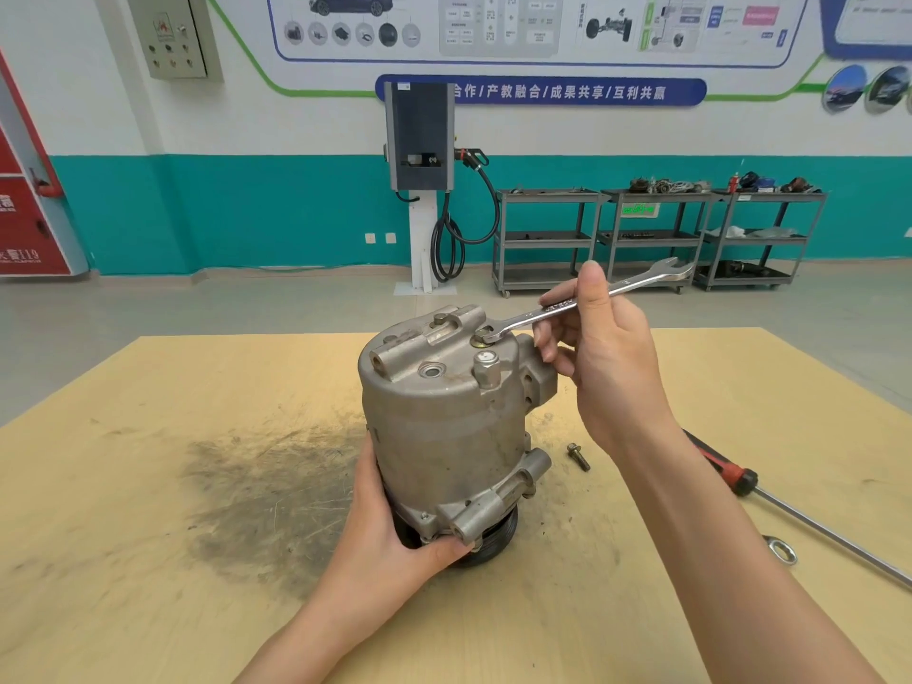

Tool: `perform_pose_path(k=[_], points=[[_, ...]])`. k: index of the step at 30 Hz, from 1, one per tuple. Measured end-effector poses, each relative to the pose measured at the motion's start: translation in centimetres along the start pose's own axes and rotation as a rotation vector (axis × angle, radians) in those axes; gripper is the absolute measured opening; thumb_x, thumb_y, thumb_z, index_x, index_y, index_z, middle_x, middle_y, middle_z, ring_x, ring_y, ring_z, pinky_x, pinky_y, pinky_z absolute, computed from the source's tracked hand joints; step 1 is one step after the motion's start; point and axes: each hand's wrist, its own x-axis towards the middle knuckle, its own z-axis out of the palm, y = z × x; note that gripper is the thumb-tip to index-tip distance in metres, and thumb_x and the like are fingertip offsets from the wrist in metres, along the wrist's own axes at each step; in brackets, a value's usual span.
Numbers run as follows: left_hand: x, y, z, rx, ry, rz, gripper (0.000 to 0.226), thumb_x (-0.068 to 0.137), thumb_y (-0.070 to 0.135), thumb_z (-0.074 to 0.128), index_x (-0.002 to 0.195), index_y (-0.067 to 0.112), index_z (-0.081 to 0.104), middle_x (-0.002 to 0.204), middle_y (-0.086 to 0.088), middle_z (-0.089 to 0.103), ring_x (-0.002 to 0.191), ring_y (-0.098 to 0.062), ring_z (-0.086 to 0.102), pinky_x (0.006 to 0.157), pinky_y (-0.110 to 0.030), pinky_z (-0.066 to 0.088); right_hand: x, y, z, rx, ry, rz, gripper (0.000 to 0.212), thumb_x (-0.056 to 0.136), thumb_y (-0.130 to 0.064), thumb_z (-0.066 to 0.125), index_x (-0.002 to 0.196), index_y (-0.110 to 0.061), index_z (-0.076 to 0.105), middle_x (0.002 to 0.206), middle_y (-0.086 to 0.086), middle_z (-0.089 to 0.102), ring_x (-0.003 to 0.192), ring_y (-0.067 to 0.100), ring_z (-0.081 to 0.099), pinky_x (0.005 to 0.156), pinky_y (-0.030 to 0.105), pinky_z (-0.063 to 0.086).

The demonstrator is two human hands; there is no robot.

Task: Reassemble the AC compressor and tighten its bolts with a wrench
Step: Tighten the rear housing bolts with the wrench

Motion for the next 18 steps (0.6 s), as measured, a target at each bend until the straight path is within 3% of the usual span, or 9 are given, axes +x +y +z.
perform_pose_path(k=[6, 10, 14, 18], points=[[0.01, -0.18, -0.04, -0.015, -0.011, 0.004, 0.124, 0.040, 0.075, 0.084, 0.139, 0.057, 0.011, 0.131, 0.041, 0.042, 0.125, 0.014, 0.044, 0.089, -0.001, 0.040, 0.16, -0.12, -0.17, 0.038, -0.022, 0.079, 0.041, 0.102, -0.041, 0.036, 0.081, -0.013, 0.057, 0.055, -0.003, 0.058, 0.050, 0.008, 0.048, 0.045, 0.015, 0.035], [0.08, -0.17, 0.01, -0.020, -0.013, 0.014, 0.125, 0.041, 0.074, 0.084, 0.140, 0.058, 0.010, 0.133, 0.040, 0.042, 0.126, 0.013, 0.044, 0.093, -0.007, 0.040, 0.36, -0.22, -0.34, 0.069, -0.034, 0.104, 0.040, 0.102, -0.041, 0.037, 0.082, -0.013, 0.058, 0.056, -0.002, 0.057, 0.050, 0.008, 0.048, 0.043, 0.015, 0.034], [0.08, -0.15, 0.00, -0.018, -0.001, 0.013, 0.116, 0.043, 0.069, 0.086, 0.130, 0.069, 0.009, 0.129, 0.045, 0.040, 0.123, 0.018, 0.043, 0.087, 0.003, 0.037, 0.58, 0.05, -0.73, 0.178, -0.031, 0.257, 0.037, 0.101, -0.040, 0.041, 0.087, -0.011, 0.058, 0.056, -0.002, 0.056, 0.046, 0.005, 0.044, 0.039, 0.013, 0.034], [0.10, -0.13, 0.04, -0.015, 0.003, 0.025, 0.116, 0.047, 0.064, 0.087, 0.132, 0.065, 0.009, 0.126, 0.047, 0.039, 0.121, 0.020, 0.042, 0.086, 0.004, 0.036, 0.73, 0.21, -0.91, 0.181, -0.042, 0.283, 0.036, 0.100, -0.041, 0.042, 0.088, -0.011, 0.059, 0.056, -0.002, 0.056, 0.045, 0.004, 0.044, 0.039, 0.013, 0.034]])
